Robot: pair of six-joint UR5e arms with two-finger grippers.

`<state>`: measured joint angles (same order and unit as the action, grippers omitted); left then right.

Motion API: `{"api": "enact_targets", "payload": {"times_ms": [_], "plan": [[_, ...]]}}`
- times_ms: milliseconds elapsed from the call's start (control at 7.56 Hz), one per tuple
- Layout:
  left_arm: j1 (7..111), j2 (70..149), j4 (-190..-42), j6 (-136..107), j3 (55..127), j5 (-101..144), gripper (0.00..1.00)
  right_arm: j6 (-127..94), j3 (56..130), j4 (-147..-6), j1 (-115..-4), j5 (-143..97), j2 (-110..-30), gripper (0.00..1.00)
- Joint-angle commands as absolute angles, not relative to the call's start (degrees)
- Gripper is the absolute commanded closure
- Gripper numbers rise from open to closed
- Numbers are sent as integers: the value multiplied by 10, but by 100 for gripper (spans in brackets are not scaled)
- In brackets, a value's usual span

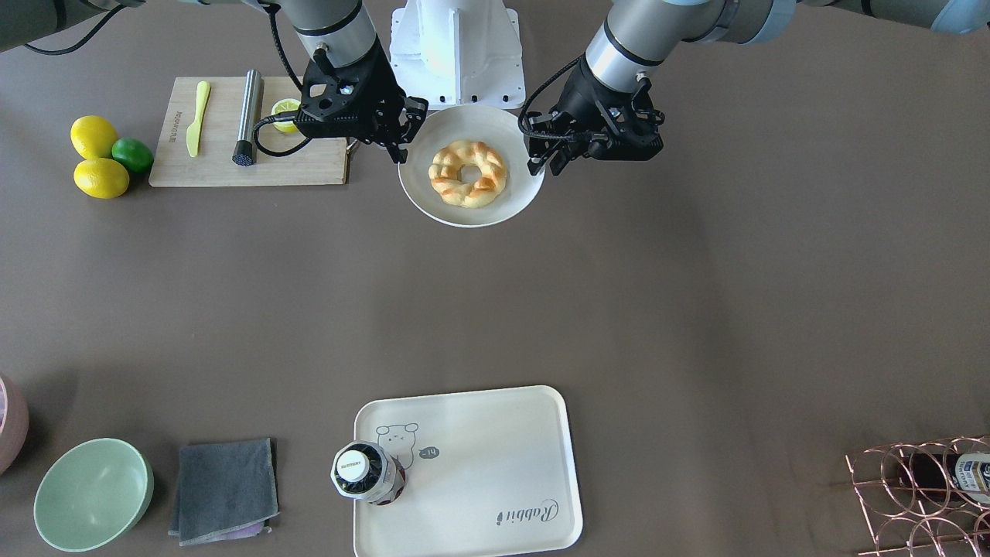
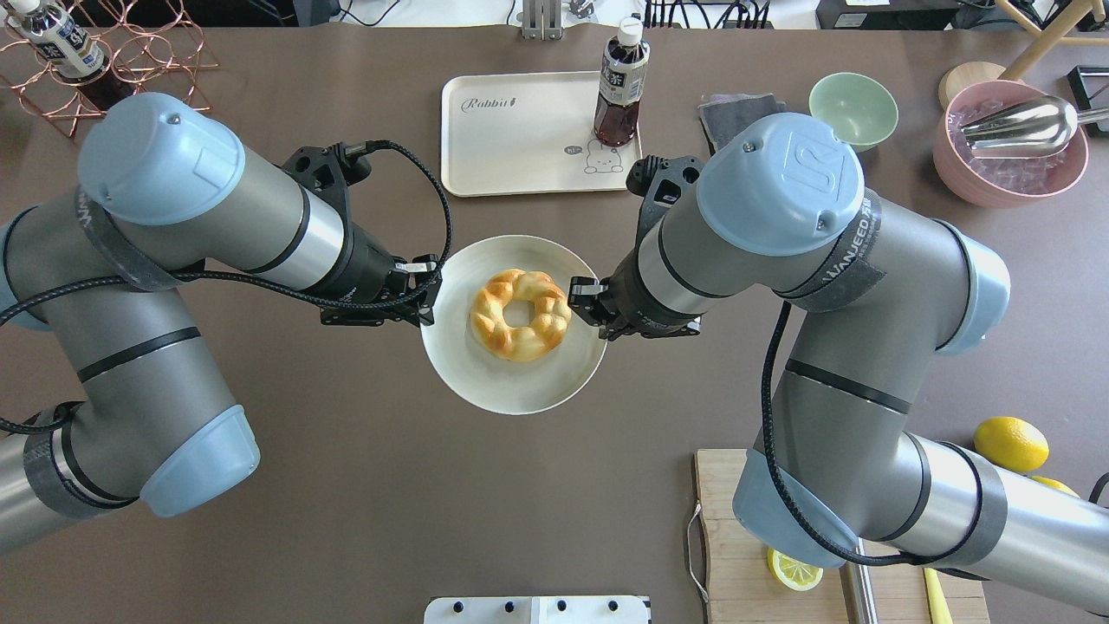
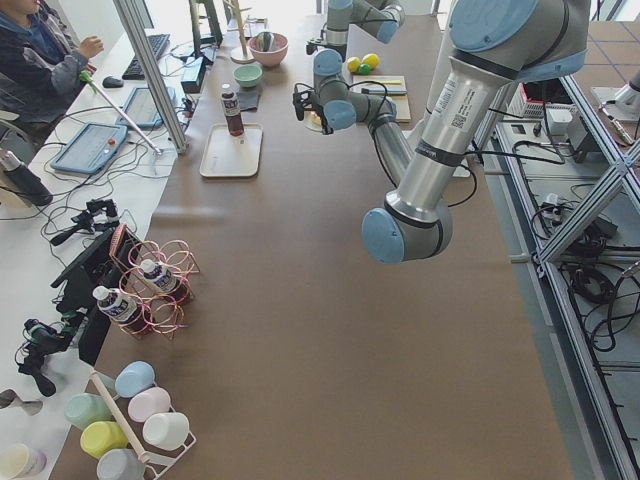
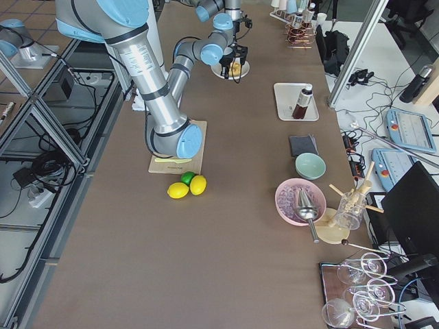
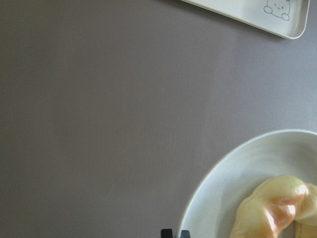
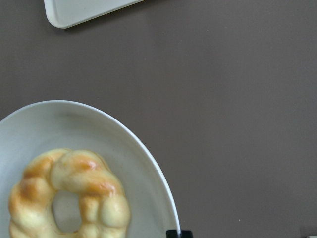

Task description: Place donut on tray

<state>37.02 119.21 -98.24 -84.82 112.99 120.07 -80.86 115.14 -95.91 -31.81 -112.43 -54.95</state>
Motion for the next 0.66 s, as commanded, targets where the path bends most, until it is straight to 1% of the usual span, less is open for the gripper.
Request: {"api": "enact_targets", "payload": {"times_ms": [0, 264, 529], "plan": [[370, 1194, -983, -860, 1129, 1201, 100, -822, 1155, -958, -322, -1123, -542, 1], [373, 1192, -983, -860, 1116, 1201, 100, -831, 1164, -961, -361, -1140, -565, 0], [390, 1203, -1005, -859, 1076, 1192, 100, -803, 1172, -961, -409, -1183, -602, 0]]}}
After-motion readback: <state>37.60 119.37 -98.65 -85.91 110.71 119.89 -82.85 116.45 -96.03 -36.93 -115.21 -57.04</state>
